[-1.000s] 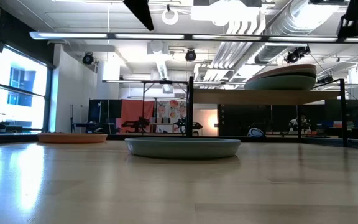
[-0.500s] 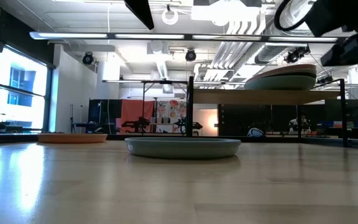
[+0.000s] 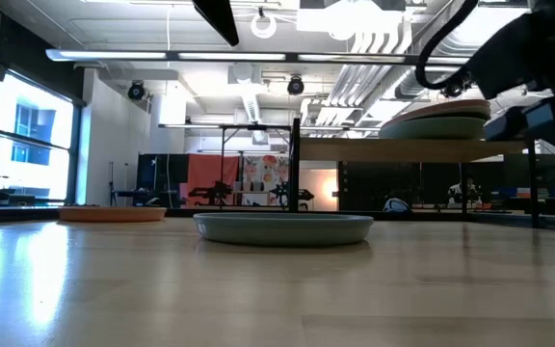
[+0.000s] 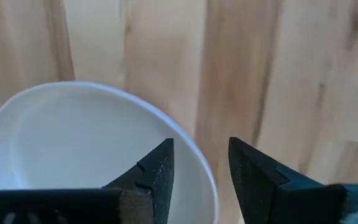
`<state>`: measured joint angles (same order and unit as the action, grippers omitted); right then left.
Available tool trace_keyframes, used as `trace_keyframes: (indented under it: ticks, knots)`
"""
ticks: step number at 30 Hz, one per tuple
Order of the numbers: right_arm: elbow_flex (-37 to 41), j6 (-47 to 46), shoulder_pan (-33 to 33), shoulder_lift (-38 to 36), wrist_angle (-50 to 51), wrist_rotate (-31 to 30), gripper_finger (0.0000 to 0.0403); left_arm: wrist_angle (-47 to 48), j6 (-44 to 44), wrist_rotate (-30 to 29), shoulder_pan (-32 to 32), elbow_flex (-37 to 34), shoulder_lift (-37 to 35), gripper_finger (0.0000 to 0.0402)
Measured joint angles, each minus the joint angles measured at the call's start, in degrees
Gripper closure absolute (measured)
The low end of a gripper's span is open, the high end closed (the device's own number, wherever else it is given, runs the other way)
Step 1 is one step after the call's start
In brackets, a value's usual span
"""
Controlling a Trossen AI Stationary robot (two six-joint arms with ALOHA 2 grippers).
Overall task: Place and stack plates onto a shelf
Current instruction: Put the light brown plate on the shelf
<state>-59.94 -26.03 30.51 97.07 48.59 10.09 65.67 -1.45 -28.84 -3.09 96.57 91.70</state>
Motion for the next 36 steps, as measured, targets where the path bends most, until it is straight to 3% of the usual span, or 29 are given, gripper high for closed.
trace_keyframes:
  ticks: [12,22,25,30,36]
  knots:
    - [0.0,1.71,3.03,3.62,0.05,-4.63,0.0273,0.0,0.1,0.0,0.07,0.0,0.0,0.0304]
    - [-0.24,2.5,2.96,6.57,-0.17,-2.72,0.0279,0.0,0.13,-0.01,0.07,0.0,0.0,0.0304]
    - [-0.2,2.5,2.94,6.5,-0.12,-2.71,0.0307,0.0,0.13,-0.02,0.07,0.0,0.0,0.0304]
    - [-0.09,0.5,2.71,6.52,0.05,-0.37,0.0391,0.0,0.13,-0.02,0.07,0.0,0.0,0.0304]
    - [0.02,-5.22,2.47,6.4,0.14,1.38,0.0396,0.02,0.11,0.0,0.09,0.0,0.0,0.0304]
